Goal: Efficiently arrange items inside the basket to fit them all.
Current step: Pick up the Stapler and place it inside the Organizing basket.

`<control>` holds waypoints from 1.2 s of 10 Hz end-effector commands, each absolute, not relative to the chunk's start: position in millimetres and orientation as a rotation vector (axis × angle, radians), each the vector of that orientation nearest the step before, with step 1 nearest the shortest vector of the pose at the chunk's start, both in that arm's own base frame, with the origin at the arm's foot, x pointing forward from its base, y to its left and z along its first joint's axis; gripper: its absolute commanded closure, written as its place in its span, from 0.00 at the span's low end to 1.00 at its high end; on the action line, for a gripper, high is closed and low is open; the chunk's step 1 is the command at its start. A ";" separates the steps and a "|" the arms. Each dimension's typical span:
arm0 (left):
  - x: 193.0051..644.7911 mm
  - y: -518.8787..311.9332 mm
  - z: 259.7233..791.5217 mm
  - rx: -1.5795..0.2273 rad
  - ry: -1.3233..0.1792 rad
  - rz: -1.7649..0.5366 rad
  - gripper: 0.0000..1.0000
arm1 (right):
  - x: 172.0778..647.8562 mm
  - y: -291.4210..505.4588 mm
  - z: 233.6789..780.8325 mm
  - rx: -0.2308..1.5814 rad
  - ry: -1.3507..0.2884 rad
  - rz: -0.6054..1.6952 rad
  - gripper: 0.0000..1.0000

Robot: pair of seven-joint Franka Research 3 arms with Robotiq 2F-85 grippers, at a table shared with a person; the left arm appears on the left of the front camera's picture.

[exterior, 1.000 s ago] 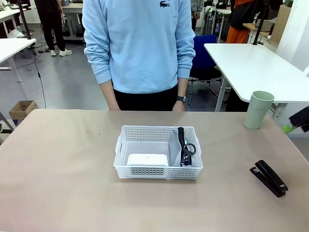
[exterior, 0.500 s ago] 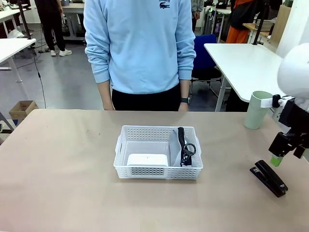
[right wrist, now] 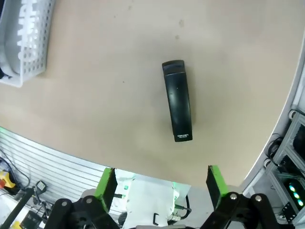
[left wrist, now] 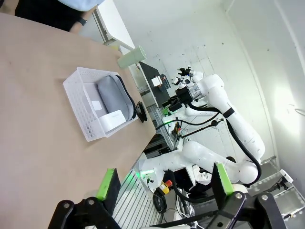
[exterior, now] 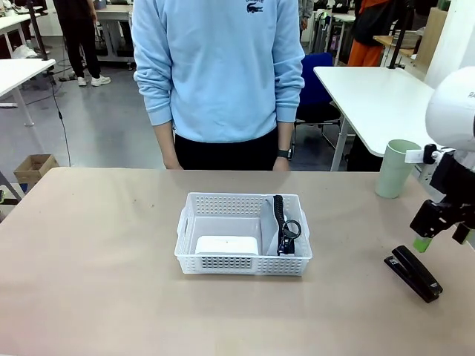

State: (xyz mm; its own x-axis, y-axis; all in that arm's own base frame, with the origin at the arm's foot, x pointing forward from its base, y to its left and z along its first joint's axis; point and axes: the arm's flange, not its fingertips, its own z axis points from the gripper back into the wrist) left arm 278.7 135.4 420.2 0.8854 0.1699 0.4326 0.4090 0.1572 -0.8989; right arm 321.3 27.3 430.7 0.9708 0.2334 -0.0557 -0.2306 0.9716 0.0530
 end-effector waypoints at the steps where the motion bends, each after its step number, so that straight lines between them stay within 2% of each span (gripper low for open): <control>1: 275.2 137.0 422.7 -1.428 -0.486 -0.183 0.00 | 321.8 22.9 431.9 0.049 0.055 0.215 0.00; 4: 275.2 137.0 422.7 -1.428 -0.486 -0.183 0.00 | 339.4 21.8 394.9 0.128 0.139 0.161 0.00; 9: 275.2 137.0 422.7 -1.428 -0.486 -0.183 0.00 | 355.2 8.6 333.0 0.155 0.235 0.107 0.00; 12: 275.2 137.0 422.7 -1.428 -0.486 -0.183 0.00 | 360.2 4.8 312.0 0.132 0.227 0.074 0.00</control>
